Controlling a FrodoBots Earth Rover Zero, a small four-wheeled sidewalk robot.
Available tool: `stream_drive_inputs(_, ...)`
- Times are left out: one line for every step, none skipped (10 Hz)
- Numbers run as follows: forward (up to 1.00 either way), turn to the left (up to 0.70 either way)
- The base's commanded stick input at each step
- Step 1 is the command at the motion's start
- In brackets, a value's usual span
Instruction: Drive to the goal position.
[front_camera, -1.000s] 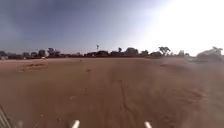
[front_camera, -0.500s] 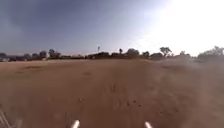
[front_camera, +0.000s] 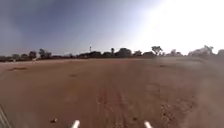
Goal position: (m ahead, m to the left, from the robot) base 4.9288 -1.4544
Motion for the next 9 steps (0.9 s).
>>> stream_drive_inputs(1.0,0.0)
stream_drive_inputs(1.0,0.0)
stream_drive_inputs(1.0,0.0)
stream_drive_inputs(1.0,0.0)
stream_drive_inputs(1.0,0.0)
stream_drive_inputs(1.0,0.0)
stream_drive_inputs(1.0,0.0)
stream_drive_inputs(1.0,0.0)
stream_drive_inputs(1.0,0.04)
